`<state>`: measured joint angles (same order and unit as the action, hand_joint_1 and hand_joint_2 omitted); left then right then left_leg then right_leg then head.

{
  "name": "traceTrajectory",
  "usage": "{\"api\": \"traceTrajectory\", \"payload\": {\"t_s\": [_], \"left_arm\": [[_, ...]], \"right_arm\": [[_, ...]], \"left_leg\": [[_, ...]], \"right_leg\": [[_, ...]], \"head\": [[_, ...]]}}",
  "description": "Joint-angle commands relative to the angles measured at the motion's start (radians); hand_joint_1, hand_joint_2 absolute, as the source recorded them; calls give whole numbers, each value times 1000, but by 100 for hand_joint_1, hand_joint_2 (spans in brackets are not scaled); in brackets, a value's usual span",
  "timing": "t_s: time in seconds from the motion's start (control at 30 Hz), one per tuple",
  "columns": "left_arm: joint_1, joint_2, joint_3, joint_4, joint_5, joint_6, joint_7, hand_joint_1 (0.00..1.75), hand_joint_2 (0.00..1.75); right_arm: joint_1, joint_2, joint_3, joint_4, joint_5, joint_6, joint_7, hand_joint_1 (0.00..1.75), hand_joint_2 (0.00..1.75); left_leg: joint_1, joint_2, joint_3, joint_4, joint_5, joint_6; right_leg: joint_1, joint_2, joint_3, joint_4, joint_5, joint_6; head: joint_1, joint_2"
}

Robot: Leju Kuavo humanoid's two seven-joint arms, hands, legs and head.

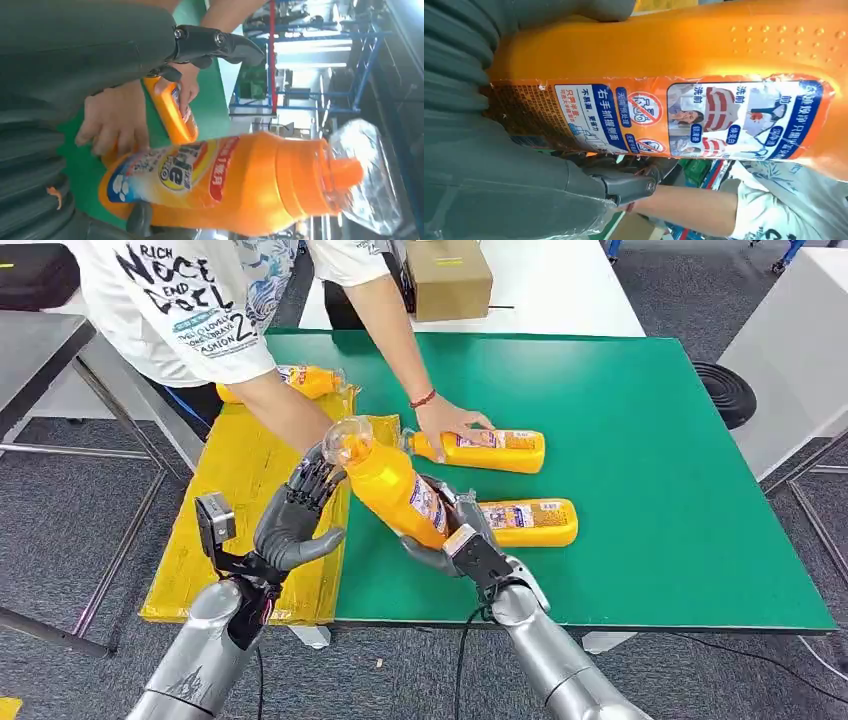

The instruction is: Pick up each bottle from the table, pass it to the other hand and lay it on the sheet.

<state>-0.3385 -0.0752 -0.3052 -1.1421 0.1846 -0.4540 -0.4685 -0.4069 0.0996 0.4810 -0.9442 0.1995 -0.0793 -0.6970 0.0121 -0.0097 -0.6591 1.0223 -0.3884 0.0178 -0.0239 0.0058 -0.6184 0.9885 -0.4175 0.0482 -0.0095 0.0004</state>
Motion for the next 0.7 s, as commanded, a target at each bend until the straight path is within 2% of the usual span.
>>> {"api": "traceTrajectory", "payload": {"t_s": [0.03,0.3,0.7], "left_arm": [[-60,-16,-37,36,-17,-59,23,0,175],[-99,-41,-75,127,32,-99,123,0,175],[-122,-31,-145,159,-14,-67,90,0,175]], "right_arm": [[-54,29,25,134,79,-2,-1,175,175],[-79,65,70,178,88,14,-1,175,175],[-67,45,64,152,55,16,-1,175,175]], "left_leg": [[1,0,4,0,-2,0],[0,1,3,0,-1,0],[0,0,3,0,-1,0]], "right_leg": [[1,-2,5,-1,-2,-3],[0,0,3,0,-1,-2],[0,-1,4,0,-1,-2]], "head": [[0,0],[0,0],[0,0]]}}
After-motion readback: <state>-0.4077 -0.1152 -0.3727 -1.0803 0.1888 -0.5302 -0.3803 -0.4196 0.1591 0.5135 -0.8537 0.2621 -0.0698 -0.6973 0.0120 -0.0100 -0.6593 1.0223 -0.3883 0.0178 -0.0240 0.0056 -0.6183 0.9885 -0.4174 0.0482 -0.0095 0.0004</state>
